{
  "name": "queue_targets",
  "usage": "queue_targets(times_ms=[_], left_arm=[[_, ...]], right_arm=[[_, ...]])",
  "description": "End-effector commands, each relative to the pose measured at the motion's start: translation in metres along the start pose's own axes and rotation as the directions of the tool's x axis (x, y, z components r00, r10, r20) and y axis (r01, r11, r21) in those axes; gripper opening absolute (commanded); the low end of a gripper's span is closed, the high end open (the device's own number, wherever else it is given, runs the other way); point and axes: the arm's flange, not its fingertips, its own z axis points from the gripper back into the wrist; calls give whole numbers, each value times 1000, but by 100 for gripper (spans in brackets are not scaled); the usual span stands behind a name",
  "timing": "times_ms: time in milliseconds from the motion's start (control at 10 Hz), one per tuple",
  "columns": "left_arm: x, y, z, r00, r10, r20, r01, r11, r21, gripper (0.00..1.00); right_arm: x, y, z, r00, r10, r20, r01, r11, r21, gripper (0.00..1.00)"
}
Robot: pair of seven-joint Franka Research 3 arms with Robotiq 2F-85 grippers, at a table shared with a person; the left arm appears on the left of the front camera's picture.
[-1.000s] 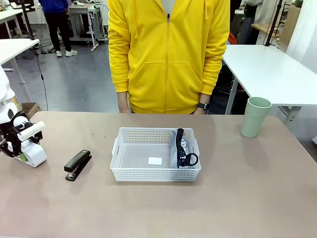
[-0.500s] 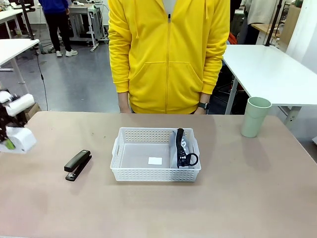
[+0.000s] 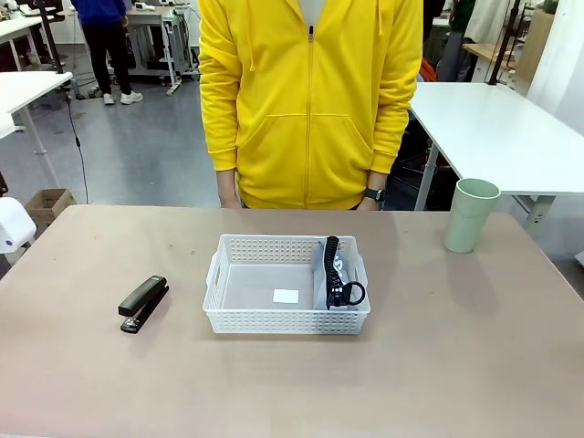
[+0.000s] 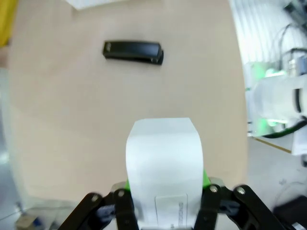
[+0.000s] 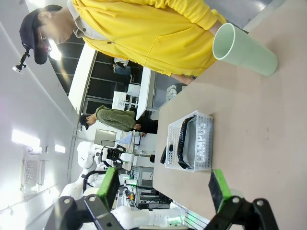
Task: Efficiently arrange items inside the basket to fit them all.
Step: Pick up the Digital clock and place it inside the Organizing basket.
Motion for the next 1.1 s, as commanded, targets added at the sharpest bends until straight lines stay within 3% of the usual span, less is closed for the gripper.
queue_targets(times_ms=[0, 300, 400, 500, 700, 1000], left_arm=[[10, 4, 2, 1000, 5, -30, -5, 1000, 6, 4], [10, 4, 2, 1000, 5, -30, -5, 1000, 6, 4], [4, 3, -1, 1000, -6, -9, 6, 1000, -1, 51], [28, 7, -2, 990, 137, 26, -137, 991, 7, 51], [117, 29, 7, 977, 193, 93, -193, 981, -15, 51], [246, 80, -41, 944, 329, -21, -327, 930, -166, 51]], right_arm=[[2, 1, -1, 1000, 27, 12, -27, 999, 21, 100], [2, 1, -1, 1000, 27, 12, -27, 999, 21, 100], [2, 1, -1, 1000, 27, 12, -27, 999, 21, 100], [2, 1, -1, 1000, 27, 12, -27, 999, 21, 100], [2, 1, -1, 1000, 27, 12, -27, 999, 21, 100], [2, 1, -1, 1000, 27, 12, -27, 999, 21, 100]])
